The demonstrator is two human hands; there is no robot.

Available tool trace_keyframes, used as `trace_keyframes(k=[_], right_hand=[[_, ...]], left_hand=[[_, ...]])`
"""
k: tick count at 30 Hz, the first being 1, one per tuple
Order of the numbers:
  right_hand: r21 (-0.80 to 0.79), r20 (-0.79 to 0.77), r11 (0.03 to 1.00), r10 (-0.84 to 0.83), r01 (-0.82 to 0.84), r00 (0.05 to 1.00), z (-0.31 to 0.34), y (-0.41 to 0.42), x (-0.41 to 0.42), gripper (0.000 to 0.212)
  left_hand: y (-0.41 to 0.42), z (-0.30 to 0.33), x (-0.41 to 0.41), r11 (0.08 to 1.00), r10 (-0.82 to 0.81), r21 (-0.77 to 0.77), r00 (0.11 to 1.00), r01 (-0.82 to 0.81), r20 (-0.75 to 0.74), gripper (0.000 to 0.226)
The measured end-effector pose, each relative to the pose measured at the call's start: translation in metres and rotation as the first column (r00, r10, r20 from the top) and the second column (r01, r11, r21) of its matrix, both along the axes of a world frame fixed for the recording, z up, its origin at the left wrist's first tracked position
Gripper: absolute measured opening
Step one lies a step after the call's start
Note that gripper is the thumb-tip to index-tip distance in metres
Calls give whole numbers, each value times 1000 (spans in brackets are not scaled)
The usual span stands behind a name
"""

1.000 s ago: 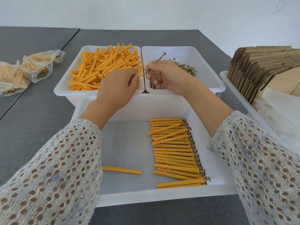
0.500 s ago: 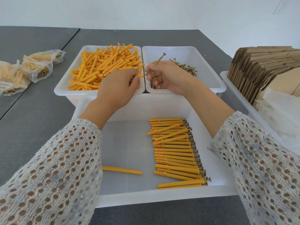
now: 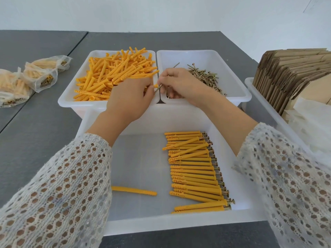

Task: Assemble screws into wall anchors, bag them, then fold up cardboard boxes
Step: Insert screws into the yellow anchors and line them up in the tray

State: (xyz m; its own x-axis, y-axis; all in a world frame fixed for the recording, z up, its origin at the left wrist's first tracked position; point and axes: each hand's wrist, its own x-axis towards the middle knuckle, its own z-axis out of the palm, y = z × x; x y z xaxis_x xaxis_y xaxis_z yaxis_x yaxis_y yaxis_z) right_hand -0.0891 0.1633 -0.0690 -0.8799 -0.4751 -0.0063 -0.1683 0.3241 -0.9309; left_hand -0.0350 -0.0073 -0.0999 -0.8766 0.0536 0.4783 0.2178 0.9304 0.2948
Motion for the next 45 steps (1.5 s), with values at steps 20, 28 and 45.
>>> trace_keyframes(k=[20, 28, 45], right_hand=[[-431, 140, 829, -329, 357, 934, -3, -1, 5, 29], [-454, 160, 825, -296, 337, 942, -1, 0, 6, 31], [-400, 85, 888, -210, 226, 974, -4, 0, 6, 28]], left_hand=[[2, 2, 10, 1000, -11, 18, 998, 12, -65, 27], [3, 1, 11, 999, 3, 36, 995, 0, -95, 26], [3, -2, 10, 999, -36, 21, 985, 41, -170, 23]])
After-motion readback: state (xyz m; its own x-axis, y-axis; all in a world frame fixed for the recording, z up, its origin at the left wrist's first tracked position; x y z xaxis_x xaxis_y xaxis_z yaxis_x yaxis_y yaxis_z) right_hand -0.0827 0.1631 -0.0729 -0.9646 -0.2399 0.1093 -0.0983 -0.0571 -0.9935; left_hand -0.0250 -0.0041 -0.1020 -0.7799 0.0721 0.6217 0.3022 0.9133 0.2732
